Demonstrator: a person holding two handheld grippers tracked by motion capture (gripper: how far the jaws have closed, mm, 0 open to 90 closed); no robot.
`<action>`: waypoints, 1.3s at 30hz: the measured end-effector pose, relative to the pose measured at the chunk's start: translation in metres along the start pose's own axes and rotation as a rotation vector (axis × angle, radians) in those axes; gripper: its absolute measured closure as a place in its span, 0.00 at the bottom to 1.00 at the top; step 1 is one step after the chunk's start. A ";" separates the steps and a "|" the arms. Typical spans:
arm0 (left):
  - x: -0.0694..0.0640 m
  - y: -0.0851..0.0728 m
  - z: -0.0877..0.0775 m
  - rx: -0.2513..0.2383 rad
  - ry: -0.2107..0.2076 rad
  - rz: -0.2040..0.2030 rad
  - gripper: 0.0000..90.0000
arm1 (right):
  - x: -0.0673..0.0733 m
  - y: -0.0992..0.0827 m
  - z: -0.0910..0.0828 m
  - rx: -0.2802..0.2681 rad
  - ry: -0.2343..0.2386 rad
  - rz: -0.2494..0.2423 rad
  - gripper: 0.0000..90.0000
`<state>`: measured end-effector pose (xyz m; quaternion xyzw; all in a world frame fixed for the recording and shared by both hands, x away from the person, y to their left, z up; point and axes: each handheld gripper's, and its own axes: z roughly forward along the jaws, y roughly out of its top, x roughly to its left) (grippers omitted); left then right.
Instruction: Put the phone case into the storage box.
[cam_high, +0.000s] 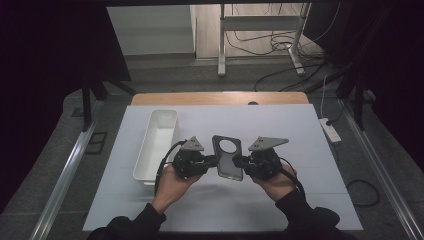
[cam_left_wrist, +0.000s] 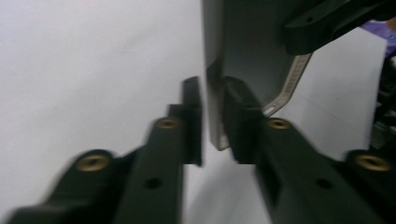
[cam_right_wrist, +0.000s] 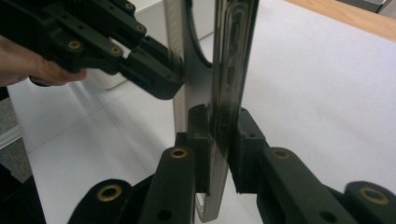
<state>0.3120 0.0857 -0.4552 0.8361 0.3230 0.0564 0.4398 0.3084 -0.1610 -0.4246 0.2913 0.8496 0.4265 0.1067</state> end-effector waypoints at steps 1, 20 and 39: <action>0.001 0.000 0.000 0.006 -0.008 -0.018 0.92 | 0.000 0.000 0.000 0.002 0.002 -0.004 0.89; 0.011 -0.001 -0.002 0.016 0.067 -0.127 0.99 | 0.007 0.000 0.006 0.047 0.040 -0.037 0.61; 0.021 0.007 -0.010 0.054 0.084 -0.129 0.99 | -0.006 -0.016 -0.004 0.095 0.075 -0.011 0.34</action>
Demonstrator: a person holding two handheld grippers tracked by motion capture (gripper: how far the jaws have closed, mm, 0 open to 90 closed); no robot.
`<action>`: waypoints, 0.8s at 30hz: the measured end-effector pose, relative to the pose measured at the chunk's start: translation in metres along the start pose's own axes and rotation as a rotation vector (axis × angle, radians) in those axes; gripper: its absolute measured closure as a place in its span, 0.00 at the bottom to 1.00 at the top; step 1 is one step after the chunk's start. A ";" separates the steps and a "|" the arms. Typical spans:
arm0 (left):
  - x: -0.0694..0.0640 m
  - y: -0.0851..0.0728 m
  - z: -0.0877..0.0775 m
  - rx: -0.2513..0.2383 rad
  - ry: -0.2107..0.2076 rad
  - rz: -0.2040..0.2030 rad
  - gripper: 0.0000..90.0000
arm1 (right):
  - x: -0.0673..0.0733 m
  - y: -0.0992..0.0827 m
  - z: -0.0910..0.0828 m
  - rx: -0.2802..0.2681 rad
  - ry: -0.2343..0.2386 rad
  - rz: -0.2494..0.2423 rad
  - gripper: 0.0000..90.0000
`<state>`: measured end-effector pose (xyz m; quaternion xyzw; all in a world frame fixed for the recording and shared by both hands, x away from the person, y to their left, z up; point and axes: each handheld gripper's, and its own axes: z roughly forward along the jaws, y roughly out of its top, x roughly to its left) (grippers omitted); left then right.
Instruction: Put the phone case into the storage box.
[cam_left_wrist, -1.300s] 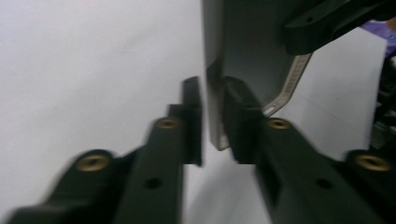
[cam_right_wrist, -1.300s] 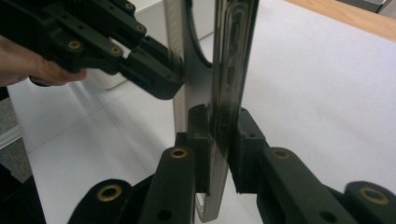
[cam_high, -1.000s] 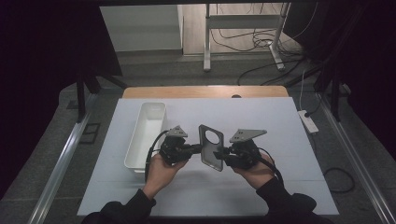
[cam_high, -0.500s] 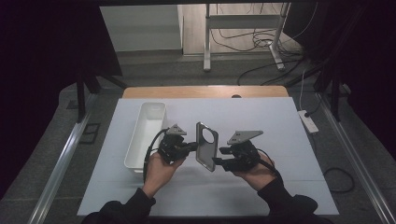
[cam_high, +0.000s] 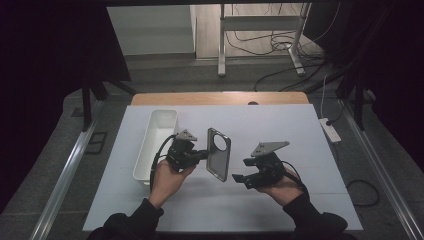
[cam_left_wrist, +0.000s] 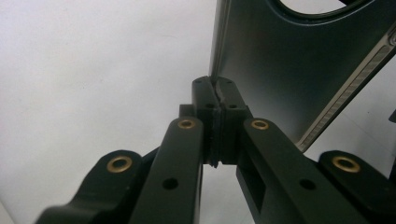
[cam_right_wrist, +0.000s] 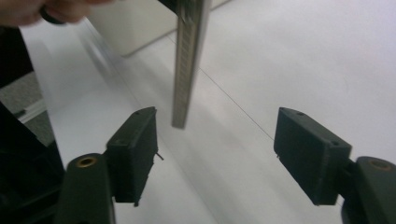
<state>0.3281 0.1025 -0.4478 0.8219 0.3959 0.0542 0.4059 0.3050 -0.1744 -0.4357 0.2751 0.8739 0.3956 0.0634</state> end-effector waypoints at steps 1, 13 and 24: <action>0.000 0.001 0.000 0.003 -0.004 0.000 0.99 | -0.001 -0.002 -0.001 0.007 -0.006 -0.005 0.33; 0.008 0.006 -0.007 0.007 -0.005 -0.012 0.99 | -0.008 -0.015 -0.010 0.020 -0.019 0.031 0.28; 0.022 0.012 -0.017 0.016 0.003 -0.037 0.99 | -0.014 -0.028 -0.020 0.016 -0.042 0.047 0.18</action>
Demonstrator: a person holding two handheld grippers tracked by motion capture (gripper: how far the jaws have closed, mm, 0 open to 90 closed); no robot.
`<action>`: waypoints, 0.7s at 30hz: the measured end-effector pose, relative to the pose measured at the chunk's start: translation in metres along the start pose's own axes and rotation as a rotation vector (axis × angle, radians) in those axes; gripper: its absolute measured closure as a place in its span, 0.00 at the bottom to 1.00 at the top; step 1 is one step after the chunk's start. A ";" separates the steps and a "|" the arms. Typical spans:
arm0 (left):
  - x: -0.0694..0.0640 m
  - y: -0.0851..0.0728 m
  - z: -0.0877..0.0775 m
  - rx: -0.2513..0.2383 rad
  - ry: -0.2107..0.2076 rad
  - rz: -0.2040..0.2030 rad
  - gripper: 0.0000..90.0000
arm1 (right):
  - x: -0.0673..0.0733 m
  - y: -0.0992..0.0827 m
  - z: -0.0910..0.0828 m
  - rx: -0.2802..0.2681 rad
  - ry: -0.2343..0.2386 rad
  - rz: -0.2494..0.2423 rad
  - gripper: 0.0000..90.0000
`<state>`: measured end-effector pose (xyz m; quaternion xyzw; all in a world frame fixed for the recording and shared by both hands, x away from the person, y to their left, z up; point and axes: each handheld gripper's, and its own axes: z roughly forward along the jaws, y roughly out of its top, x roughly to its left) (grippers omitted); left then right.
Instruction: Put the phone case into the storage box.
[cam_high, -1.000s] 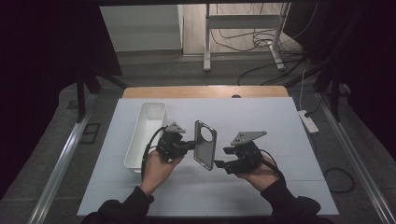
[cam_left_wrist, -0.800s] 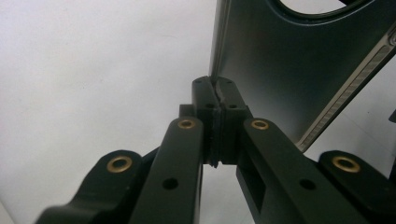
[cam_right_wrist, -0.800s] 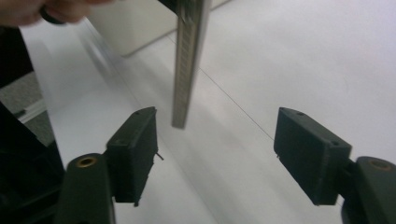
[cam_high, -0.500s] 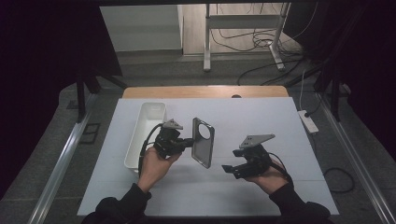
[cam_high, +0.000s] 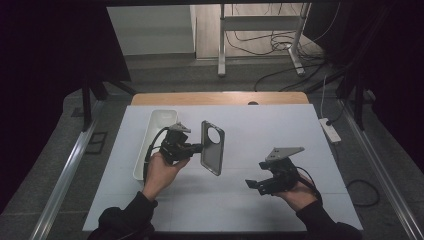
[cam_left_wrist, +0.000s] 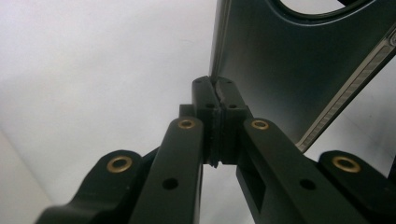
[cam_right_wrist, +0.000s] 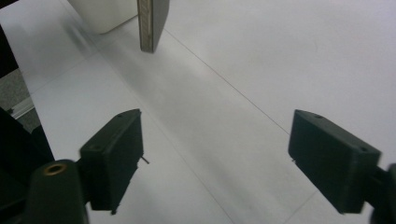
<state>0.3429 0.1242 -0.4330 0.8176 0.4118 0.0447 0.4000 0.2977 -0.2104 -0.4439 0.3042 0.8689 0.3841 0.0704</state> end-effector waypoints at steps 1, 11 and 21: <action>0.001 0.000 -0.001 0.000 0.001 -0.002 0.99 | -0.001 -0.002 -0.002 -0.002 -0.007 0.005 0.16; 0.012 0.004 -0.012 0.006 0.022 -0.014 0.99 | -0.006 -0.014 -0.010 0.004 -0.041 0.027 0.08; 0.020 0.010 -0.022 0.004 0.042 -0.024 0.99 | -0.010 -0.028 -0.021 -0.002 -0.074 0.049 0.03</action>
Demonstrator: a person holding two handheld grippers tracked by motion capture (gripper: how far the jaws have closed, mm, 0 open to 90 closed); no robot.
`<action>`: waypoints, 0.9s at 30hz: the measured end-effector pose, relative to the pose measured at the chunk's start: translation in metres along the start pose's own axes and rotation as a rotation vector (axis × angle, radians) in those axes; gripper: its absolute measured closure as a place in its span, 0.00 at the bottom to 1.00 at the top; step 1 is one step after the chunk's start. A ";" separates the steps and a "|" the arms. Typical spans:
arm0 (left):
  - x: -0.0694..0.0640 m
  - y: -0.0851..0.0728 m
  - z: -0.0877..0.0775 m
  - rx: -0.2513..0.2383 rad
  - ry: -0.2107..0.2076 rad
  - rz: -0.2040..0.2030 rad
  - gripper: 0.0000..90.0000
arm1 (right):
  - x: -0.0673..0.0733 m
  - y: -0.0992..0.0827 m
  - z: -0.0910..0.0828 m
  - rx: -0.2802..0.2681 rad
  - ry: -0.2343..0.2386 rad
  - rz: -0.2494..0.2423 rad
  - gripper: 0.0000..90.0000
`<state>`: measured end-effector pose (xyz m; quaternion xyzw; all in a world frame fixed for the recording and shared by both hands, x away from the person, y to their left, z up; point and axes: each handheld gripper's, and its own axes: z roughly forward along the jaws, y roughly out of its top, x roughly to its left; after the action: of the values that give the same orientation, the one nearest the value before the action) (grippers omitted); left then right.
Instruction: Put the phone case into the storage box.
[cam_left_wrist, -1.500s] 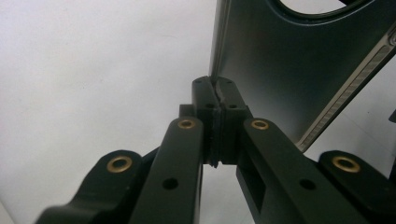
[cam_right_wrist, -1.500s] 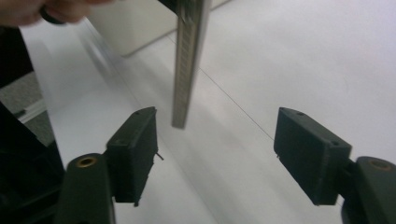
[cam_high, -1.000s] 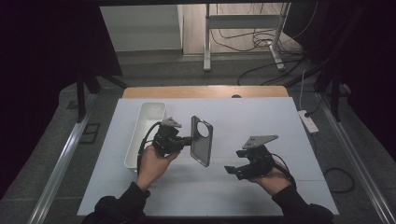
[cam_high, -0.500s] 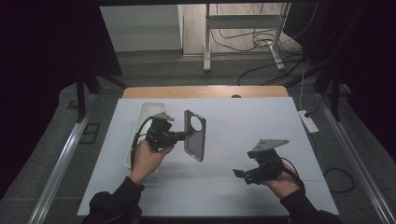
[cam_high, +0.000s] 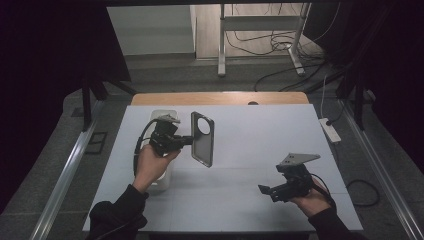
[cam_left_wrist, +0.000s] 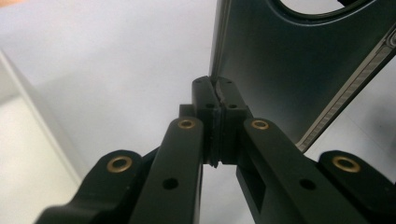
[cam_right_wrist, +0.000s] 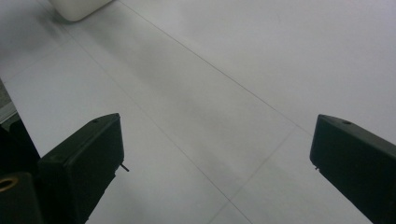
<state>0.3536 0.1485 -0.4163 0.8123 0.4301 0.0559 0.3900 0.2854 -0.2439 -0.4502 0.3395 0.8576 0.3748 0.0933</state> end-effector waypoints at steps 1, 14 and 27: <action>0.001 0.001 -0.002 0.000 0.003 -0.002 0.99 | -0.001 -0.002 -0.001 -0.003 -0.005 0.004 0.03; 0.014 0.005 -0.015 -0.011 0.030 -0.025 0.99 | -0.009 -0.023 -0.020 -0.034 -0.061 0.058 0.01; 0.030 0.011 -0.030 -0.026 0.057 -0.059 0.99 | -0.015 -0.040 -0.035 -0.033 -0.111 0.088 0.01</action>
<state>0.3669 0.1850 -0.3958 0.7922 0.4641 0.0728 0.3895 0.2614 -0.2931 -0.4559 0.3954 0.8291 0.3734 0.1296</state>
